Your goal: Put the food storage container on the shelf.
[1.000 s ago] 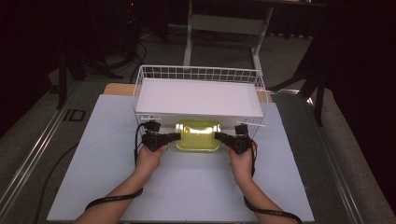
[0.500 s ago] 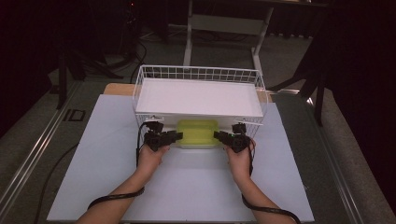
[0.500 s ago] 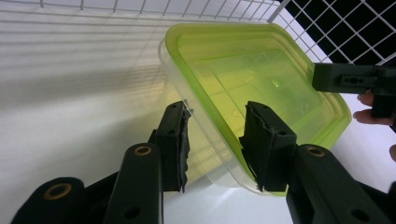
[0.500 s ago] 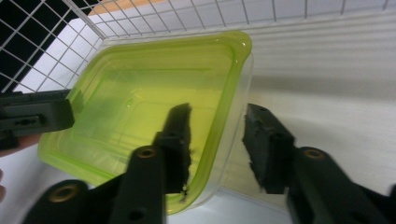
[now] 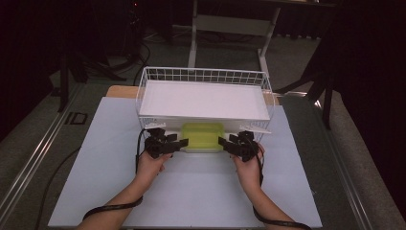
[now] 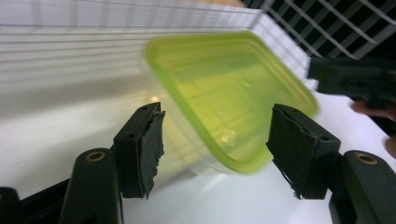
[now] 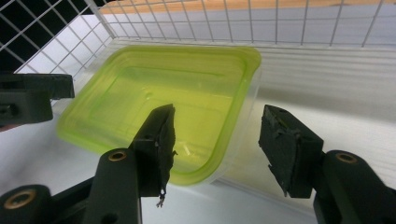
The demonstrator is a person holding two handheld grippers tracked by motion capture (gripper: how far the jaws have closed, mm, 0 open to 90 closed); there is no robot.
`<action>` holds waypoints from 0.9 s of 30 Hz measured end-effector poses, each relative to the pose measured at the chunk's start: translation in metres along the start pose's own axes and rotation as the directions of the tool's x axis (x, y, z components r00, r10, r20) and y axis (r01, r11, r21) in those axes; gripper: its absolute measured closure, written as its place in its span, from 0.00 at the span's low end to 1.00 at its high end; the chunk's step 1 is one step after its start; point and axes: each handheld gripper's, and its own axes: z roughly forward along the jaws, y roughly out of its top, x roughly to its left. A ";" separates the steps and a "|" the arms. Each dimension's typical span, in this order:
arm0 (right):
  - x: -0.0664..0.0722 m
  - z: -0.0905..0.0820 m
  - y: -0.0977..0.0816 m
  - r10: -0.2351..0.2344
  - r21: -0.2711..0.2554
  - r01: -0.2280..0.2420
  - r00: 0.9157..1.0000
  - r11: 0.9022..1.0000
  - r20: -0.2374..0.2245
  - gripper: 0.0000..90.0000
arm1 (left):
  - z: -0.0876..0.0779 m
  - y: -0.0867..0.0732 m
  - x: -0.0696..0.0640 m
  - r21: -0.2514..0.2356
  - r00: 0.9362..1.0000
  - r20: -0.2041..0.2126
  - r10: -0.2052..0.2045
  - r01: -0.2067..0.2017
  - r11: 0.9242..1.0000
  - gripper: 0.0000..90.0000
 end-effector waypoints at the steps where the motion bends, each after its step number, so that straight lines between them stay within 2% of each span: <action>1: 0.002 -0.001 -0.001 -0.010 0.001 0.010 1.000 1.000 -0.002 0.47 | -0.001 -0.002 -0.002 -0.003 1.000 -0.015 0.017 -0.017 1.000 0.36; 3: 0.006 -0.005 -0.001 -0.045 -0.004 0.045 0.999 0.999 0.008 0.44 | -0.004 -0.004 -0.002 -0.005 1.000 0.000 0.012 -0.012 1.000 0.36; 4: 0.008 -0.006 -0.002 -0.060 -0.009 0.060 0.998 0.998 0.004 0.42 | -0.007 -0.006 -0.002 -0.030 1.000 0.014 0.012 -0.012 0.999 0.32; 6: 0.011 -0.008 -0.002 -0.078 -0.012 0.078 0.997 0.997 0.009 0.39 | -0.010 -0.007 -0.002 -0.041 0.999 0.020 0.026 -0.025 0.999 0.29; 8: 0.013 -0.010 -0.002 -0.082 -0.016 0.082 0.997 0.997 -0.005 0.33 | -0.017 -0.010 -0.005 -0.075 0.998 0.033 0.047 -0.044 0.996 0.21; 11: 0.017 -0.013 -0.004 -0.094 -0.019 0.093 0.995 0.995 -0.029 0.28 | -0.023 -0.013 -0.008 -0.083 0.998 0.047 0.045 -0.041 0.996 0.18; 14: 0.021 -0.016 -0.007 -0.098 -0.017 0.097 0.993 0.995 -0.061 0.22 | -0.030 -0.018 -0.013 -0.094 0.996 0.061 0.071 -0.065 0.993 0.15; 16: 0.025 -0.018 -0.010 -0.098 -0.018 0.097 0.993 0.995 -0.071 0.20 | -0.035 -0.023 -0.014 -0.107 0.994 0.086 0.075 -0.065 0.992 0.06; 18: 0.030 -0.019 -0.014 -0.115 -0.013 0.114 0.990 0.993 -0.082 0.16 | -0.040 -0.027 -0.015 -0.090 0.992 0.105 0.067 -0.057 0.994 0.03; 21: 0.036 -0.019 -0.018 -0.107 0.002 0.108 0.989 0.994 -0.103 0.16 | -0.048 -0.033 -0.018 -0.078 0.991 0.115 0.071 -0.062 0.995 0.03; 25: 0.042 -0.020 -0.023 -0.119 0.004 0.120 0.989 0.993 -0.089 0.17 | -0.060 -0.040 -0.022 -0.081 0.989 0.112 0.093 -0.084 0.993 0.03; 27: 0.045 -0.021 -0.027 -0.124 -0.003 0.124 0.989 0.992 -0.077 0.24 | -0.066 -0.043 -0.023 -0.076 0.989 0.104 0.101 -0.094 0.993 0.03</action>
